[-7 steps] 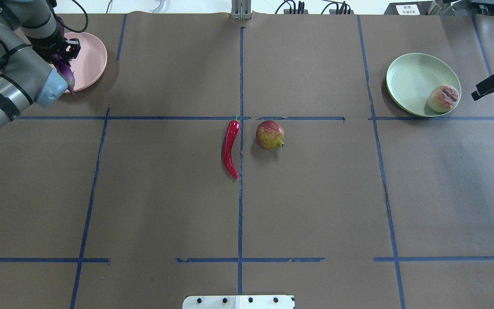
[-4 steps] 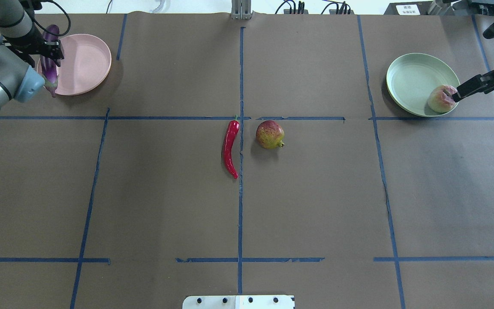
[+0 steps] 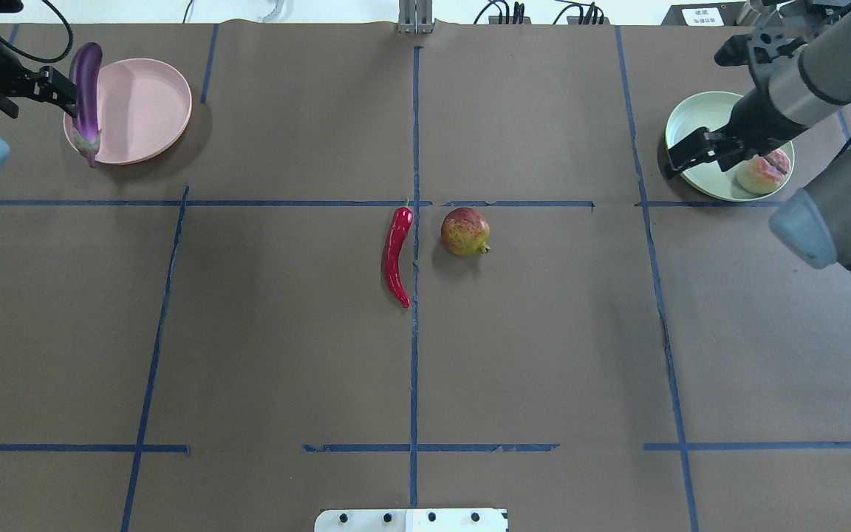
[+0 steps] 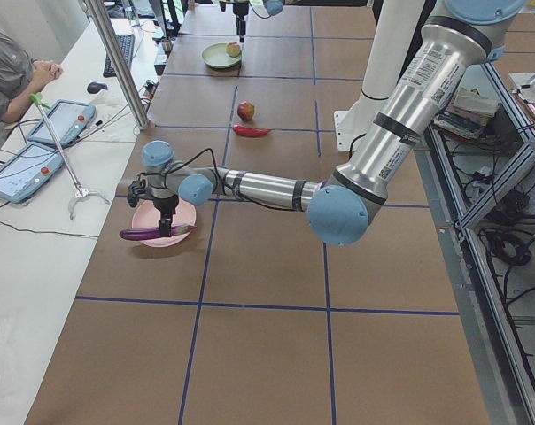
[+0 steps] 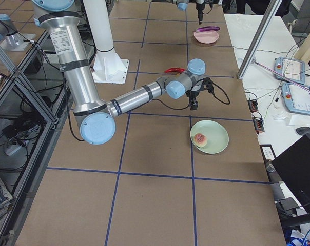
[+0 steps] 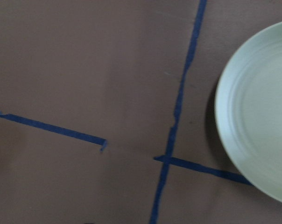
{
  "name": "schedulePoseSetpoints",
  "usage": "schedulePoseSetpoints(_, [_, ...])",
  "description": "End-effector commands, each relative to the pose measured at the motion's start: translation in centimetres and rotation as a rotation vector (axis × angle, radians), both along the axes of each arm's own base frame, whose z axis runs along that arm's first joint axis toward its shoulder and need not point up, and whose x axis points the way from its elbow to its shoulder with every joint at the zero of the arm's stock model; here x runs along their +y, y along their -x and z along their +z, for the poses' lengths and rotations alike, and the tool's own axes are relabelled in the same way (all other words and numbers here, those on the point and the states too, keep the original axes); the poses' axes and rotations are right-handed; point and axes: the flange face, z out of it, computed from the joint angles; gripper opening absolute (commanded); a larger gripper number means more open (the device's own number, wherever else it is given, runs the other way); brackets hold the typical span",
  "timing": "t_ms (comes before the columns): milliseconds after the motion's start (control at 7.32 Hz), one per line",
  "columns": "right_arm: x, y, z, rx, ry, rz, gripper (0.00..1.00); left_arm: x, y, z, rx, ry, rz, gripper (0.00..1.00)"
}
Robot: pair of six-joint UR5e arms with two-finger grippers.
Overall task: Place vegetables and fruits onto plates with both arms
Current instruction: 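Release the eggplant while the right gripper moves to the pomegranate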
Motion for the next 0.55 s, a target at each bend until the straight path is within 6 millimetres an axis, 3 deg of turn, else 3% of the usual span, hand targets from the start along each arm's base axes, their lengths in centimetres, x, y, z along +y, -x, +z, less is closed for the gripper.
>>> schedulePoseSetpoints(0, [1.7,8.5,-5.4,-0.007,0.043,0.032,1.00,1.8,0.6,-0.9,0.021,-0.015,0.006,1.00])
schedulePoseSetpoints(273, [1.3,15.0,-10.8,0.065,0.061,0.072,1.00,2.3,0.8,-1.5,0.028,-0.017,-0.005,1.00])
schedulePoseSetpoints(410, [0.7,19.6,-14.5,0.099,0.057,0.102,1.00,2.2,0.7,-1.6,0.031,-0.010,-0.014,1.00])
